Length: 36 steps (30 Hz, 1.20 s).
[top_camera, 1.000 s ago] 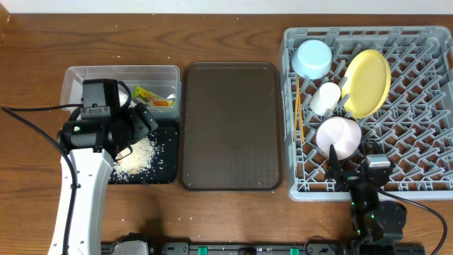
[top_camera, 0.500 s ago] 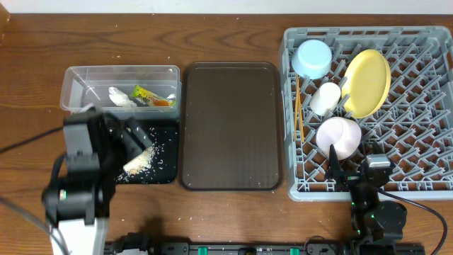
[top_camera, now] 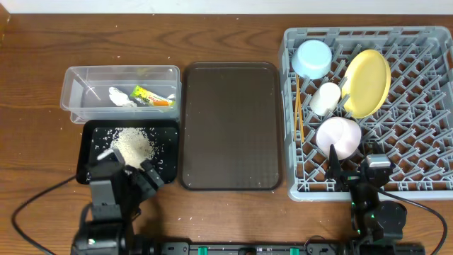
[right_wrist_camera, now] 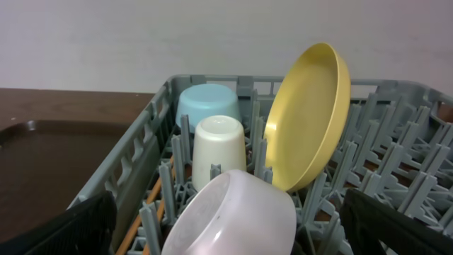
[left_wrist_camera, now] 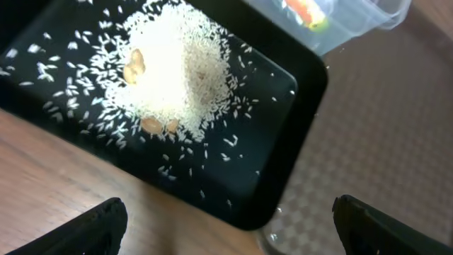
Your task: Sort waste into correct bins and load items into the dishwasher rack
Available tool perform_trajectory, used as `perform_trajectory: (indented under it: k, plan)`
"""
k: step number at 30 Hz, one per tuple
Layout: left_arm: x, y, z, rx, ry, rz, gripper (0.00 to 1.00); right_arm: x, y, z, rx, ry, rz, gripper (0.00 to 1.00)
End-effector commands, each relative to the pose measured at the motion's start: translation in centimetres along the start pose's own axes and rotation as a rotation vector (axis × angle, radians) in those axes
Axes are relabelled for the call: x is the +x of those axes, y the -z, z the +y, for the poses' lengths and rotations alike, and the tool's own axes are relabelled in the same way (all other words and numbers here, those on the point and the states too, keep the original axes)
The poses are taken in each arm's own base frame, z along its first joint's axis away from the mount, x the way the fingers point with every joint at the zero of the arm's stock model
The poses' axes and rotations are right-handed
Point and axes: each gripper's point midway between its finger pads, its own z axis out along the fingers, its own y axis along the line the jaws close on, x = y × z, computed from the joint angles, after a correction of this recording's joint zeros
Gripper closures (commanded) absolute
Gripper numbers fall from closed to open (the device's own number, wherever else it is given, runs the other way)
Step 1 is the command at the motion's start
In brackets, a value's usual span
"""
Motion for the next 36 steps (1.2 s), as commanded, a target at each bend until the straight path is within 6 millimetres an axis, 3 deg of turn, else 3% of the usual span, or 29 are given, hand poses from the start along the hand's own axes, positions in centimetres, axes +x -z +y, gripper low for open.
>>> perform_trajectory:
  k: [1,7,16,36]
  plan:
    - [0.6,-1.1,0.3,0.029,0.019,-0.049,0.04,0.0,0.0,-0.6,0.027,0.013,-0.002,0.01]
    - [-1.5,-2.1,-1.0,0.159,0.029,-0.253,0.04,0.0,0.0,-0.6,0.027,0.013,-0.002,0.01]
    - [-4.8,-1.0,-3.1,0.328,0.025,-0.515,0.04,0.0,0.0,-0.6,0.027,0.013,-0.002,0.01]
    - [-5.1,-0.5,-4.4,0.435,-0.072,-0.671,0.04,0.0,0.0,-0.6,0.027,0.013,-0.001,0.01]
